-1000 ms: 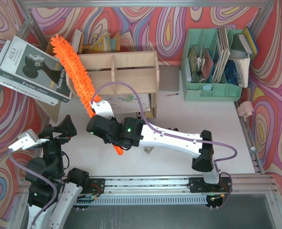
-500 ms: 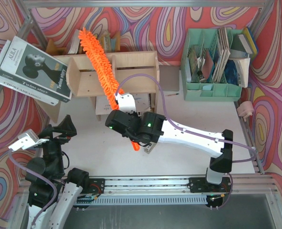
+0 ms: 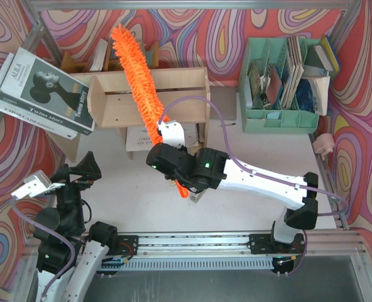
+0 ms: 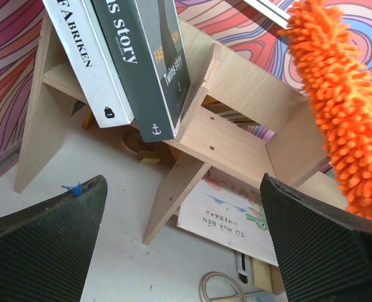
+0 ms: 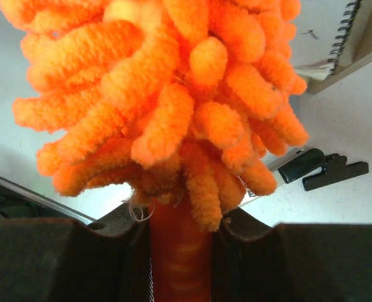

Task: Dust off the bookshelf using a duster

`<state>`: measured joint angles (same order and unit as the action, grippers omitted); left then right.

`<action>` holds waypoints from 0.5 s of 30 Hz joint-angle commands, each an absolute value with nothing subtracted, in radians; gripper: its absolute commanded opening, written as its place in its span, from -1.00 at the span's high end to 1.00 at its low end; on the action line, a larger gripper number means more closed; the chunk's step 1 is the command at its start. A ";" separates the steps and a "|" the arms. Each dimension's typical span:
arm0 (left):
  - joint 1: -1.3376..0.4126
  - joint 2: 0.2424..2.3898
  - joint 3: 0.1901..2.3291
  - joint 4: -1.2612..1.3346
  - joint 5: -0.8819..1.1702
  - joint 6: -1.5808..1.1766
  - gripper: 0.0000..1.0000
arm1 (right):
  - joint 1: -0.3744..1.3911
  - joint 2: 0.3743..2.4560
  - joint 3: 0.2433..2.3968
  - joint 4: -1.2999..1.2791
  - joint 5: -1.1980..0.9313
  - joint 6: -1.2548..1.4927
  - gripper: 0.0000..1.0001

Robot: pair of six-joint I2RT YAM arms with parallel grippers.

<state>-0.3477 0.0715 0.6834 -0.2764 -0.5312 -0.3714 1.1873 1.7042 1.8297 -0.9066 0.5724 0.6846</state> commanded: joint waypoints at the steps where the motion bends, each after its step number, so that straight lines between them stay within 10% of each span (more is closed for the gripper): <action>1: -0.342 0.076 0.679 -0.274 -0.526 -0.379 -0.97 | 1.166 1.604 1.817 -0.832 0.683 0.675 1.00; 15: -0.342 0.083 0.678 -0.273 -0.520 -0.380 -0.97 | 1.140 1.634 1.791 -0.854 0.624 0.675 1.00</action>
<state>-0.3477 0.0727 0.6834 -0.2768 -0.5308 -0.3729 1.1419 1.6035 1.7725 -0.8848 0.6209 0.6796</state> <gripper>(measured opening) 0.984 0.339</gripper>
